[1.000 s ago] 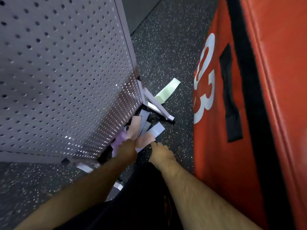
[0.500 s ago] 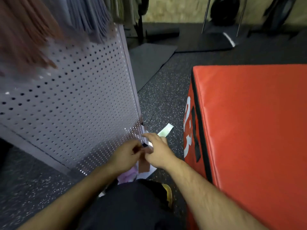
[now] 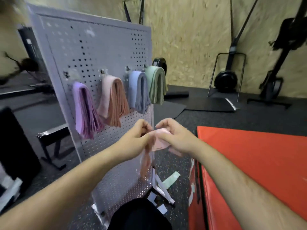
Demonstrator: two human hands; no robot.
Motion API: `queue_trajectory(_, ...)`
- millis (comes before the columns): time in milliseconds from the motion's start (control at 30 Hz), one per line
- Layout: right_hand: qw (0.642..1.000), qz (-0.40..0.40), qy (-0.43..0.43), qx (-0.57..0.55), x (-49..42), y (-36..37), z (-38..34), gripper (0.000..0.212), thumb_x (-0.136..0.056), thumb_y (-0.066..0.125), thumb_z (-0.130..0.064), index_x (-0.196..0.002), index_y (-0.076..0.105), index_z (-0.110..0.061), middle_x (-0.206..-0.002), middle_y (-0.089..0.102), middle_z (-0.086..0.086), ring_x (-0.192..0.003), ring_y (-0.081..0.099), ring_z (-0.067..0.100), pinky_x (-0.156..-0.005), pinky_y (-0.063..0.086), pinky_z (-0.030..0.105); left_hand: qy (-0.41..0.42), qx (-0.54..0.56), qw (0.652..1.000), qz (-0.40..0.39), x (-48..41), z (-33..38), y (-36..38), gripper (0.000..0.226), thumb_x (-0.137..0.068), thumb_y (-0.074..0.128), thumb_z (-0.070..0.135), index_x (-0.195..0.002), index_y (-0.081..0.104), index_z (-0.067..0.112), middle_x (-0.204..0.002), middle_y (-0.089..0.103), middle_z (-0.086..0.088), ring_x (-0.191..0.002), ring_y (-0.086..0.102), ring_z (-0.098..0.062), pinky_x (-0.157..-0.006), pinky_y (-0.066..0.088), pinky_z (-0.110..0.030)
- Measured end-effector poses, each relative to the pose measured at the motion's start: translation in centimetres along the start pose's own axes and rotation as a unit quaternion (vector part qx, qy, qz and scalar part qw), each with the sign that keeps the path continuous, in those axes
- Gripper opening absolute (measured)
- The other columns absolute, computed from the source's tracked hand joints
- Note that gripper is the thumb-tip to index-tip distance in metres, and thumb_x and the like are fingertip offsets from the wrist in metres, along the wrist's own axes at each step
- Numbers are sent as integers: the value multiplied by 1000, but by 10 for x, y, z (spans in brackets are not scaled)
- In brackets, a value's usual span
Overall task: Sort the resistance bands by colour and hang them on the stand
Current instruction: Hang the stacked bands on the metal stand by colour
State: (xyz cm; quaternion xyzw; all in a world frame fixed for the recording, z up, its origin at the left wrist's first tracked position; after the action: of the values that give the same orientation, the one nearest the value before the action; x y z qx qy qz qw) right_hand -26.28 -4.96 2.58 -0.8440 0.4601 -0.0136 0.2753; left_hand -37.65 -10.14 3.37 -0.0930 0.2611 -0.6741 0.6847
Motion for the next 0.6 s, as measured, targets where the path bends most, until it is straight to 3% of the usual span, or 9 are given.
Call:
queue_trajectory(67,998,-13,-33,-48,-5,-9,-40,24,-94,64,-16,-113,52,-25,-79,59,-1,-55,55,6,-55,45,22,19,-21,999,-14,7,28,-14,45,-91,71,32,-118,38,18,-102,64,-7,-85,65,-18,-82,54,-35)
queue_trajectory(133,996,-37,-69,-30,-10,-16,-79,32,-89,72,-15,-111,52,-26,-75,53,-7,-57,51,7,-57,43,20,39,-109,993,-4,12,52,-36,62,-81,81,34,-119,33,29,-106,59,-6,-88,65,-16,-81,53,-31)
queue_trajectory(200,993,-62,-98,22,-17,-18,-111,35,-80,80,-15,-101,55,-29,-74,48,-3,-60,44,12,-60,40,23,53,-172,983,34,15,75,-67,58,-80,78,23,-114,33,34,-100,53,-2,-78,62,-15,-73,54,-30)
queue_trajectory(267,989,-79,-115,49,-27,-18,-134,34,-75,78,-10,-92,57,-30,-74,50,-1,-61,42,14,-61,38,27,62,-148,984,73,14,95,-97,46,-80,73,13,-107,41,32,-93,52,-3,-73,63,-24,-66,59,-37)
queue_trajectory(333,987,-73,-129,65,-41,-22,-154,33,-75,73,-3,-89,58,-28,-78,52,-6,-58,44,11,-59,39,27,61,-143,981,112,9,111,-129,32,-81,72,14,-100,50,27,-87,54,-2,-68,57,-23,-61,51,-33)
queue_trajectory(400,983,-36,-152,93,-59,-30,-174,24,-80,72,-10,-89,59,-29,-93,56,-4,-67,53,12,-65,46,30,44,-154,979,128,-2,123,-154,24,-81,73,19,-96,56,25,-86,59,0,-67,52,-15,-61,42,-29)
queue_trajectory(467,975,32,-180,129,-79,-43,-191,10,-85,69,-23,-89,61,-27,-110,55,1,-91,59,16,-81,48,31,35,-135,980,144,-15,135,-176,22,-80,75,19,-96,59,19,-82,60,0,-65,53,-13,-61,42,-29)
queue_trajectory(600,955,135,-196,175,-115,-53,-206,7,-89,64,-28,-84,59,-26,-106,51,-2,-96,53,17,-77,45,30,21,-178,966,187,-41,148,-207,23,-77,76,22,-93,61,17,-78,64,2,-67,58,-15,-66,46,-32)
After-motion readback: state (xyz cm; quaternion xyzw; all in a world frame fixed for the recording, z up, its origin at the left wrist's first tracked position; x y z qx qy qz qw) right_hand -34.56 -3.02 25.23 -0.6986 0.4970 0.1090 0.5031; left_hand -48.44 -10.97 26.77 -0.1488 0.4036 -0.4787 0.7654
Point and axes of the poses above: each hand's wrist, its own x-axis away from the middle knuckle, its own y-axis out of the palm, z = x × y, the point moved 10 cm from there along -x, towards the middle knuckle
